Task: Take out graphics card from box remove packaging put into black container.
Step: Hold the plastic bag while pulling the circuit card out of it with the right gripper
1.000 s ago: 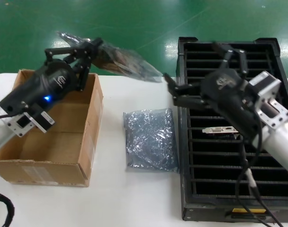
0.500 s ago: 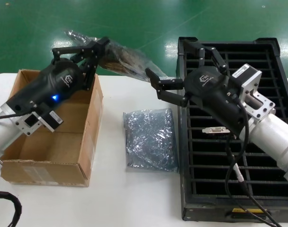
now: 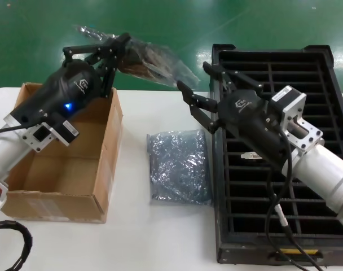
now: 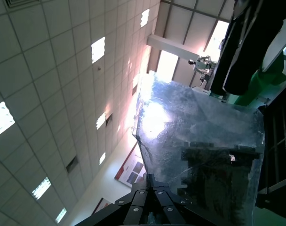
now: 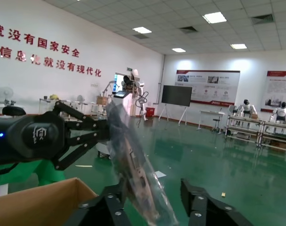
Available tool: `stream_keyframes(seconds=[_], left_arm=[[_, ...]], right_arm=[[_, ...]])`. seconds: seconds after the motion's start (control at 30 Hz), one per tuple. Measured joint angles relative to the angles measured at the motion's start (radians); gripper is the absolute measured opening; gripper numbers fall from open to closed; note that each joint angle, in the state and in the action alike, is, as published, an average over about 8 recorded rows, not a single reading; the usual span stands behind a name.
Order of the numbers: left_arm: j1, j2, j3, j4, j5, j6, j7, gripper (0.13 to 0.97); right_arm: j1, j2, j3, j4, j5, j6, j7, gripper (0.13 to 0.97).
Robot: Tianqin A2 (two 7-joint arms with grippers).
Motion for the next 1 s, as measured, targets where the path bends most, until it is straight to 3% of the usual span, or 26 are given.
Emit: stream_keyframes(seconds=[0.17, 0.3, 0.57, 1.0], left_arm=[[-0.006, 0.004, -0.003, 0.000, -0.003, -0.012, 0.010, 0.138], [-0.009, 0.006, -0.005, 0.001, -0.004, -0.019, 0.018, 0.138], [-0.008, 0.013, 0.000, 0.002, 0.001, -0.019, 0.031, 0.138], [0.010, 0.019, 0.022, -0.002, 0.022, 0.029, 0.051, 0.138]], right_arm=[[-0.016, -0.008, 0.016, 0.003, -0.015, -0.008, 0.007, 0.388], [-0.027, -0.013, 0.027, 0.005, -0.024, -0.017, 0.012, 0.388], [-0.041, -0.028, 0.053, -0.001, -0.026, -0.048, 0.002, 0.236], [-0.050, -0.071, 0.133, -0.072, 0.037, -0.146, -0.091, 0.144]])
